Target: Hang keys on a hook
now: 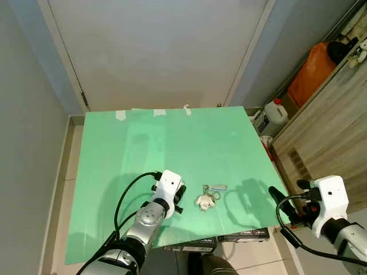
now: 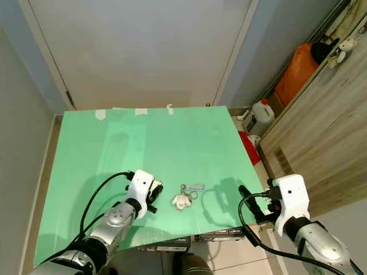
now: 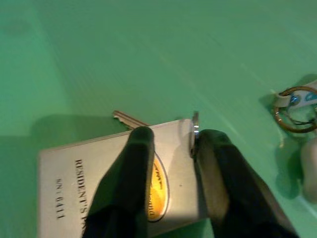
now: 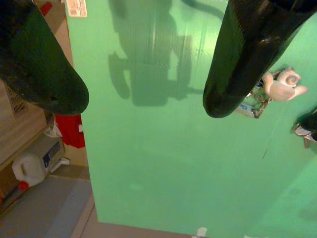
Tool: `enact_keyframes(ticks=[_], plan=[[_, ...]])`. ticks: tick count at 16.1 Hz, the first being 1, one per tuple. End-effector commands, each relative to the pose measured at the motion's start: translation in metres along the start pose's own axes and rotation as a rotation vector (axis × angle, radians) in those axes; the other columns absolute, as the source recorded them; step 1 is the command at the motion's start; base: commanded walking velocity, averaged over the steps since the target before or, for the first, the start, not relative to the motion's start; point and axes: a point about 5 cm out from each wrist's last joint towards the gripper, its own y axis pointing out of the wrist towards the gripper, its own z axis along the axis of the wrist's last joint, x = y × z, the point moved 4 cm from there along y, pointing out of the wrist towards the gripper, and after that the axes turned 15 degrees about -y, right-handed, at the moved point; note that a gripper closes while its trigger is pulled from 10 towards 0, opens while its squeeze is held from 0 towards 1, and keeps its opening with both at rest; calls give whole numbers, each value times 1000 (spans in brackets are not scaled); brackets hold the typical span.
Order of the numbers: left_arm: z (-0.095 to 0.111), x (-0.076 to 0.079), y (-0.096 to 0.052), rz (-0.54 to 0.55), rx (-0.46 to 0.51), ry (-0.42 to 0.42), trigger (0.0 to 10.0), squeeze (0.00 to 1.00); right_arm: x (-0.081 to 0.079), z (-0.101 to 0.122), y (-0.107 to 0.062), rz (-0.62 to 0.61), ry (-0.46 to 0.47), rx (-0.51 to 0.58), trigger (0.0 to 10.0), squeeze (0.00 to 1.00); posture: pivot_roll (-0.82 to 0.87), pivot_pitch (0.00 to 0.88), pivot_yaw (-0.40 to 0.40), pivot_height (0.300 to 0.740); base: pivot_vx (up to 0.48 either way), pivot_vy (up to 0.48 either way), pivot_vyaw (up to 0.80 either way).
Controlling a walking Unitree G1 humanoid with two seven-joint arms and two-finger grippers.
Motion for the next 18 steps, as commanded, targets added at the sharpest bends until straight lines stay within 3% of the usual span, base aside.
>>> enact_keyframes(ticks=[1, 3, 7, 10, 11, 12, 18], plan=[[7, 8, 2, -24, 42, -22, 0, 0, -2, -3, 4, 4, -2, -14, 10000, 0, -197, 158, -115, 740, 0, 0, 0], [16, 10, 3, -36, 78, -25, 0, 0, -5, -3, 11, 11, 5, -5, 10000, 0, -169, 138, -110, 740, 0, 0, 0], [48, 10, 0, -76, 219, -6, 0, 0, -19, 11, 42, 28, 36, 66, 10000, 0, -97, 73, -88, 740, 0, 0, 0], [54, -2, -2, -26, 226, 39, 0, 0, -24, 19, 60, 29, 52, 104, 10000, 0, -57, 28, -76, 740, 0, 0, 0], [54, -9, -1, 14, 214, 46, 10000, 0, -25, 21, 64, 29, 53, 112, 10000, 0, -54, 20, -77, 740, 0, 0, 0], [54, -11, 0, 12, 208, 46, 10000, 1000, -26, 22, 66, 30, 52, 116, 10000, 0, -56, 15, -78, 740, 0, 0, 0], [35, 0, 6, -45, 86, 96, 10000, 1000, -8, 15, 48, 0, 3, 100, 10000, 0, -144, 27, -80, 740, 0, 0, 0]])
